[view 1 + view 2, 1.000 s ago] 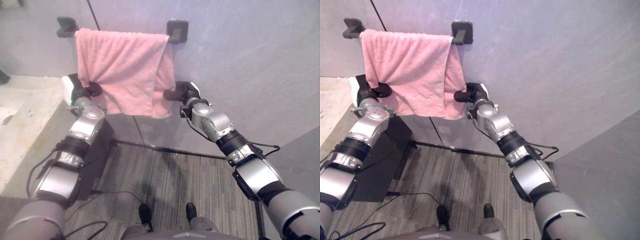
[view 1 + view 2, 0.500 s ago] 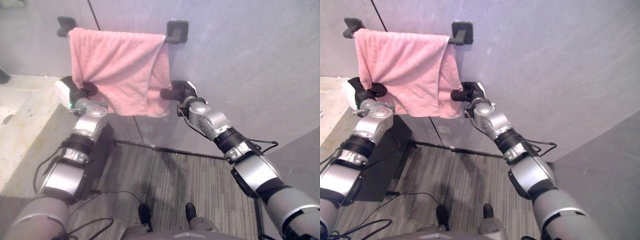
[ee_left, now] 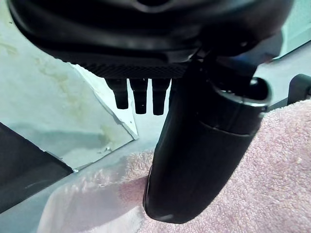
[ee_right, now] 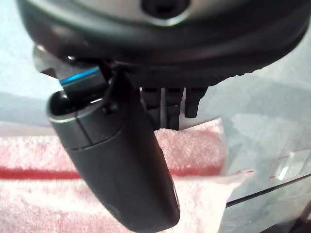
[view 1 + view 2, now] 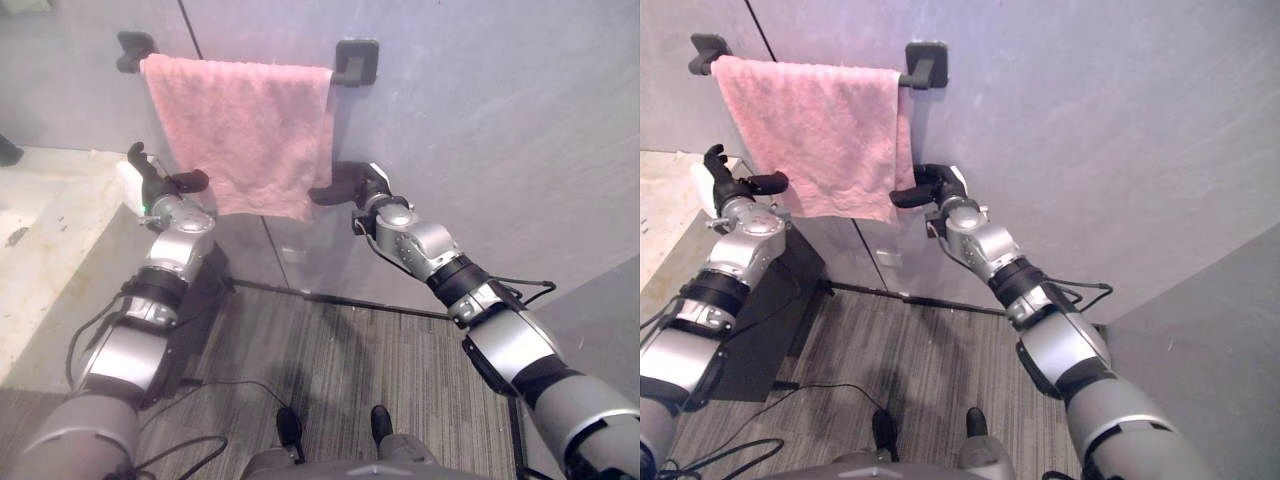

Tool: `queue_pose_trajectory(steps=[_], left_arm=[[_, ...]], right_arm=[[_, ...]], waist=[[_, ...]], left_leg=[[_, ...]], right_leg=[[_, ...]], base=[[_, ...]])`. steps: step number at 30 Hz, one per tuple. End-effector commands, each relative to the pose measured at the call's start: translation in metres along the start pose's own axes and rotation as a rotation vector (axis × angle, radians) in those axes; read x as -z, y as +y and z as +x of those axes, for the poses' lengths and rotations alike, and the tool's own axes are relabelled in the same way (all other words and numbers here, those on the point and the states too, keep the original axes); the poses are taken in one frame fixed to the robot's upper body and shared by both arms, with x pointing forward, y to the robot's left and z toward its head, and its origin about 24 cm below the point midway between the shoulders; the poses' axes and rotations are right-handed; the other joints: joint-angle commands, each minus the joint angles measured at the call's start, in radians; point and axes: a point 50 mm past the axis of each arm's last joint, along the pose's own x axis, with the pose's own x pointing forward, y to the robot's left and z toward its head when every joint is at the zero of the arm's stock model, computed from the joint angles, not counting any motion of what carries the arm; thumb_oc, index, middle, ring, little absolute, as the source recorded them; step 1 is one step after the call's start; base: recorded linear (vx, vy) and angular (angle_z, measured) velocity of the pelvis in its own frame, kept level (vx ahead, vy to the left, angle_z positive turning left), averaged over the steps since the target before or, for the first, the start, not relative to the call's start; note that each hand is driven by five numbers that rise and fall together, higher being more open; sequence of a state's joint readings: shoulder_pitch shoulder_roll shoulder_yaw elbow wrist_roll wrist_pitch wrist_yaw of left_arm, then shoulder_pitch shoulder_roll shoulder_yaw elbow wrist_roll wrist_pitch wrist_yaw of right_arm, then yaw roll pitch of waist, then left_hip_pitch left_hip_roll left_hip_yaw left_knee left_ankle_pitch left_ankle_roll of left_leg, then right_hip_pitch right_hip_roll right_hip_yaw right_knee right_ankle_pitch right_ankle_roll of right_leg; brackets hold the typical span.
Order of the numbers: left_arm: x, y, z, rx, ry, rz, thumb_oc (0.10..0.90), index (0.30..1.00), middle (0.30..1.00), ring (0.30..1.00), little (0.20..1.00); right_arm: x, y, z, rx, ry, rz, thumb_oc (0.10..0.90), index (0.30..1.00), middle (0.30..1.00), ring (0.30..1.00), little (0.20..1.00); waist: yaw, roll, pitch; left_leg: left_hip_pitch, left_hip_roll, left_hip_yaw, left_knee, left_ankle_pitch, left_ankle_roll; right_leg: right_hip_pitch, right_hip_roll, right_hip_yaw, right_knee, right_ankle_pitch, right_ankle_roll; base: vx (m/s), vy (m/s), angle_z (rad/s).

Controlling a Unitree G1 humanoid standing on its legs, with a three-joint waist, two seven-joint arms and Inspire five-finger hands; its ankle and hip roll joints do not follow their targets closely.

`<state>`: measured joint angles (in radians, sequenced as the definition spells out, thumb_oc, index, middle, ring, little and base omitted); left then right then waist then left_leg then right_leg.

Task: Organize the bathroom.

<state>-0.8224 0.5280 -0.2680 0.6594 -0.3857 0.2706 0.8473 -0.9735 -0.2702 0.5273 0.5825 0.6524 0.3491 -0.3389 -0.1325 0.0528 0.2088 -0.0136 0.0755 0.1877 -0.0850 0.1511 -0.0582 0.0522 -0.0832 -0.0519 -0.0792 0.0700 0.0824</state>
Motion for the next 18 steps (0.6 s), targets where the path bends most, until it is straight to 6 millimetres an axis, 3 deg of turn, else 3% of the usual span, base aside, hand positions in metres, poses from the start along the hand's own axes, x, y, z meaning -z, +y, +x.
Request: queue_pose_trajectory(steps=[1, 14, 18], left_arm=[[-0.041, 0.03, 0.023, -0.129, -0.214, 0.039, 0.8, 0.9, 0.9, 0.9, 0.9], [-0.028, 0.022, 0.02, -0.044, -0.185, 0.081, 0.8, 0.9, 0.9, 0.9, 0.9], [0.004, 0.013, 0.012, 0.003, -0.071, 0.047, 0.8, 0.9, 0.9, 0.9, 0.9]], right_arm=[[-0.078, -0.005, 0.002, 0.048, -0.28, 0.021, 0.8, 0.9, 0.9, 0.9, 0.9], [-0.073, -0.008, 0.004, 0.076, -0.265, -0.034, 0.8, 0.9, 0.9, 0.9, 0.9], [-0.059, -0.03, 0.006, 0.236, -0.235, -0.327, 0.8, 0.9, 0.9, 0.9, 0.9]], waist=[[0.037, 0.01, -0.105], [0.032, 0.012, -0.108], [0.031, 0.006, -0.107]], left_leg=[[0.075, -0.008, 0.013, 0.04, -0.141, -0.033], [0.084, -0.01, 0.023, 0.034, -0.142, -0.03], [0.084, -0.011, 0.021, 0.035, -0.144, -0.028]], right_leg=[[-0.05, 0.026, 0.055, 0.032, -0.042, 0.042], [-0.046, 0.029, 0.058, 0.027, -0.039, 0.041], [-0.047, 0.03, 0.061, 0.025, -0.037, 0.043]], base=[[0.0, 0.0, 0.0], [0.0, 0.0, 0.0], [-0.02, 0.016, -0.01]])
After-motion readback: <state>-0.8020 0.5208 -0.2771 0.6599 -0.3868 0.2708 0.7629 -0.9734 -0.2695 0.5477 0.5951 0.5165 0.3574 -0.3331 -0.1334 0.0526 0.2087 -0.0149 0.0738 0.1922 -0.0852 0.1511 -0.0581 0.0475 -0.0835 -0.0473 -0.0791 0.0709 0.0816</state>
